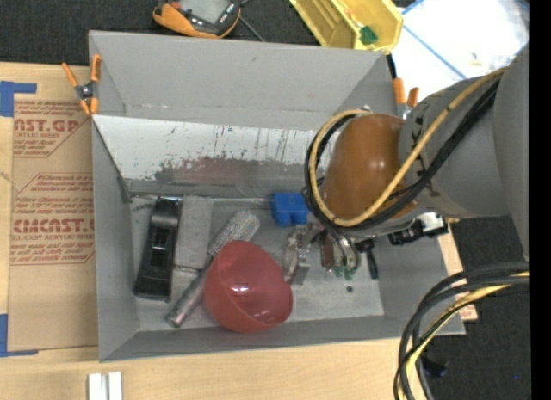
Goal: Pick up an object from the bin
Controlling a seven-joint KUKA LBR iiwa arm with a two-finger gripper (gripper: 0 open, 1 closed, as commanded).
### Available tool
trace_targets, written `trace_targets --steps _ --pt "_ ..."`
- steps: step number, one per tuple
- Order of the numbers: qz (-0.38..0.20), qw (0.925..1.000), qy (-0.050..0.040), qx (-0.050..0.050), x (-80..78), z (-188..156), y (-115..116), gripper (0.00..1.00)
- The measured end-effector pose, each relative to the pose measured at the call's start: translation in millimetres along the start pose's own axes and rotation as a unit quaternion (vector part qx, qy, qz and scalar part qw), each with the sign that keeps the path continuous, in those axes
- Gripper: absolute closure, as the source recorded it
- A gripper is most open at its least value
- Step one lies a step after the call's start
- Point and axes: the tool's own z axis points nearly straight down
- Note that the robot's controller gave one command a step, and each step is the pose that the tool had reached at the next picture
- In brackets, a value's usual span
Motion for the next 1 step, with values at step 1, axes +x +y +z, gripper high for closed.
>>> trace_targets --steps 1 --pt "-0.107 0.9943 -0.0009 0.000 -20.2 23.5 13.1 1.00"
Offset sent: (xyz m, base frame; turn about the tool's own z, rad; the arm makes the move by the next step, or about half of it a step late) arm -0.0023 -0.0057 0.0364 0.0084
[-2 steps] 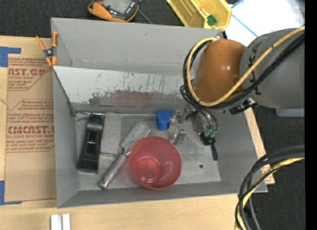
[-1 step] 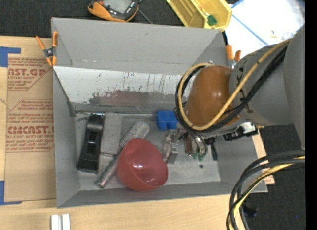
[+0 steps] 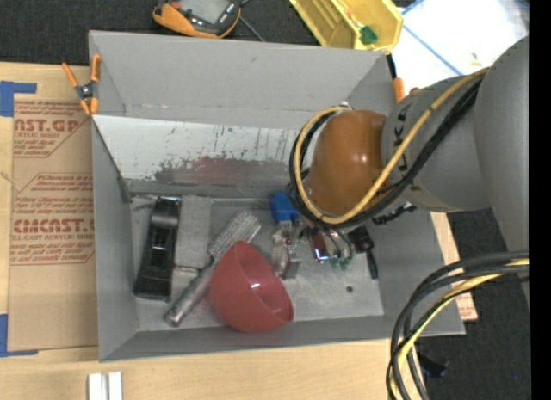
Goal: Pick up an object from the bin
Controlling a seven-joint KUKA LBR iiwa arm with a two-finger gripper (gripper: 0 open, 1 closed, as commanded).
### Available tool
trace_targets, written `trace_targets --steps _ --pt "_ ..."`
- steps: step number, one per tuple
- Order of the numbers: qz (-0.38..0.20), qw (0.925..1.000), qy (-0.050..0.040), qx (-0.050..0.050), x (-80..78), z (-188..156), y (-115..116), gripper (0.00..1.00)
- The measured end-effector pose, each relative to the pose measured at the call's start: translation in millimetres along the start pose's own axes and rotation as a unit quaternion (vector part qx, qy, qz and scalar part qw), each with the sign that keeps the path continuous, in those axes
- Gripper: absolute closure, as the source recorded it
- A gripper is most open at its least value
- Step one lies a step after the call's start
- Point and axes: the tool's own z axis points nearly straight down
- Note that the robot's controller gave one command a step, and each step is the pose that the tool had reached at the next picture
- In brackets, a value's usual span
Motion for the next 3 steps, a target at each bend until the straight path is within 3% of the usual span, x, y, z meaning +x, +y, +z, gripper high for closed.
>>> trace_targets --steps 1,2,3 --pt "0.047 0.9989 0.0054 -0.001 11.5 -18.7 -4.7 1.00" --pt "0.101 0.9949 0.0026 0.000 12.3 -38.8 -6.0 1.00" --pt "0.056 0.9984 0.0023 0.000 -21.1 -14.4 7.3 0.00"
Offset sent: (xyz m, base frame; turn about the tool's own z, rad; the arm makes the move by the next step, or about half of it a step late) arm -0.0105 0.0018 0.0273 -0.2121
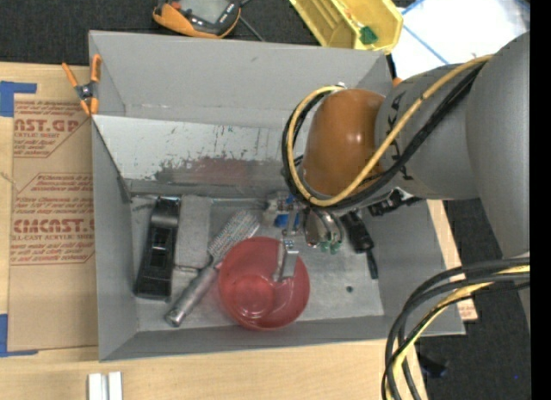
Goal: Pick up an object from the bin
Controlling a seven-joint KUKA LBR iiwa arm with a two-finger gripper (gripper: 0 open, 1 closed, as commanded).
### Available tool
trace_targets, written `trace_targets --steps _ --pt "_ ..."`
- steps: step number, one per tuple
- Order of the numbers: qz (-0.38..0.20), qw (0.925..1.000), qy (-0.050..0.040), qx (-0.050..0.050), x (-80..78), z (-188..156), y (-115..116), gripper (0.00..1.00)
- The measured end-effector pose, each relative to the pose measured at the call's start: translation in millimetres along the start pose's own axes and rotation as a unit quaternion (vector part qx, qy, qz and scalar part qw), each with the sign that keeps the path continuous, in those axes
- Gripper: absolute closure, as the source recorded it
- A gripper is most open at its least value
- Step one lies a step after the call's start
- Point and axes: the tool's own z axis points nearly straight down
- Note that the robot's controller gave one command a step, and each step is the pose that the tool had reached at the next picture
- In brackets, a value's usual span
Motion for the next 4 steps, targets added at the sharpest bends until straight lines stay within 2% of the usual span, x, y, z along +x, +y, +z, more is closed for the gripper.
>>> trace_targets --steps 1,2,3,4 --pt "0.000 1.0000 -0.0007 0.000 -0.4 -0.3 0.0 1.00" --pt "0.000 1.0000 -0.0007 0.000 -0.4 -0.3 0.0 1.00" --pt "-0.102 0.9948 -0.0037 0.000 13.7 28.5 -4.4 1.00" --pt "-0.100 0.9950 0.0023 0.000 15.2 18.6 -3.6 1.00"
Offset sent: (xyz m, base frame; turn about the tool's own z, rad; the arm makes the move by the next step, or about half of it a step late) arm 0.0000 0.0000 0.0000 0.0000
